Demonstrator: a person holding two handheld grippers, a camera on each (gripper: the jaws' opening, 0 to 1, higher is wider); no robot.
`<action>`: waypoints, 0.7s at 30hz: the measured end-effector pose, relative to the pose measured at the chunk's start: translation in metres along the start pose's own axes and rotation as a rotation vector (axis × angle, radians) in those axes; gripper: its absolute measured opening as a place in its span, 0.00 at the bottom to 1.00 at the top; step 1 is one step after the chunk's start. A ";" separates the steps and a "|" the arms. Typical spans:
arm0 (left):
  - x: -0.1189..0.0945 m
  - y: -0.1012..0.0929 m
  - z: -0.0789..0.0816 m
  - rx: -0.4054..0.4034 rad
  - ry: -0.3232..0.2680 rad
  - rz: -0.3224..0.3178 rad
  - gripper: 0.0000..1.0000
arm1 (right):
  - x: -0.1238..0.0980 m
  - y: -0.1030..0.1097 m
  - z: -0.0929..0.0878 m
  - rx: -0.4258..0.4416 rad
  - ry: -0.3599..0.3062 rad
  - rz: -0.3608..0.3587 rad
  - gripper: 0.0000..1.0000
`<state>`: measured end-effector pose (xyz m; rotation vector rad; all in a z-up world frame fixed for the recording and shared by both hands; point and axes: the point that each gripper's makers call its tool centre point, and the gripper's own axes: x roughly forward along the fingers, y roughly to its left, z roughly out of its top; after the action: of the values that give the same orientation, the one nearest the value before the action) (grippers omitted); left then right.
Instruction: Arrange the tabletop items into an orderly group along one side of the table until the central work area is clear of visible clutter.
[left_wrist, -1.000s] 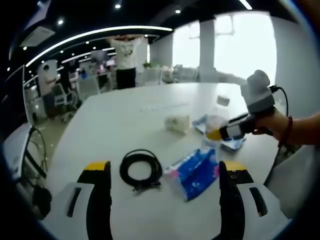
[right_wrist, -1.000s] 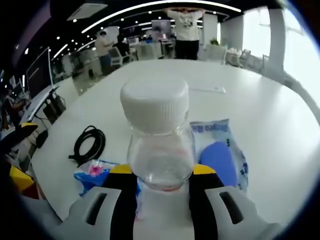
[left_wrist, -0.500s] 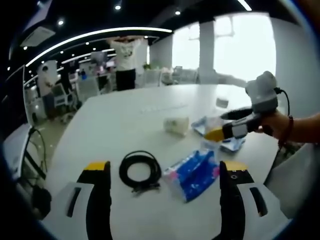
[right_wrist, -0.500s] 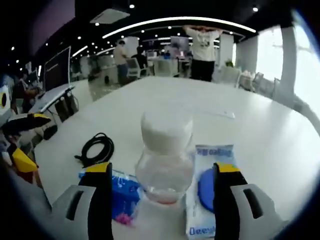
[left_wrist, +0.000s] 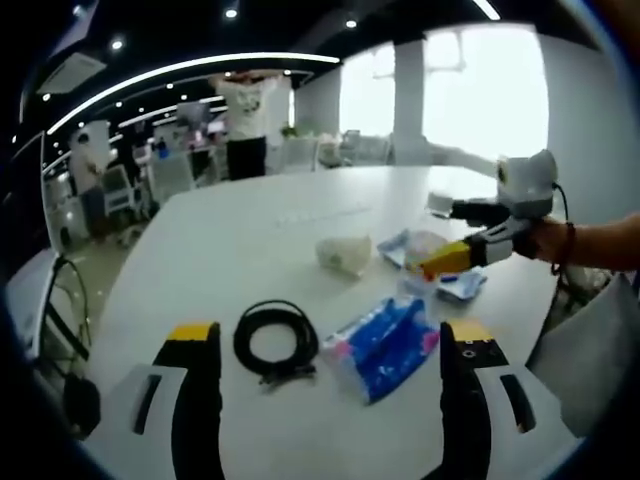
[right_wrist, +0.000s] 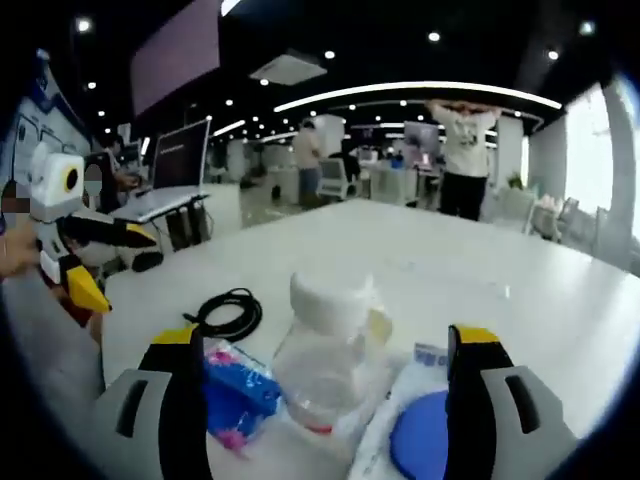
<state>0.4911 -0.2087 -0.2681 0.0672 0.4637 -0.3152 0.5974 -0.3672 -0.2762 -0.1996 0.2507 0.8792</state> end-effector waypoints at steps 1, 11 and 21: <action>0.000 0.000 0.000 0.002 0.000 0.000 0.88 | -0.001 -0.001 -0.002 -0.022 0.008 0.002 0.99; 0.001 0.002 -0.001 0.015 0.001 0.019 0.88 | -0.005 0.002 -0.008 -0.091 -0.050 0.074 0.91; 0.003 0.003 0.004 0.040 -0.022 0.023 0.88 | 0.002 0.006 -0.017 -0.087 -0.055 0.136 0.78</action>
<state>0.4958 -0.2076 -0.2659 0.1080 0.4348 -0.3021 0.5919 -0.3669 -0.2936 -0.2411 0.1766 1.0298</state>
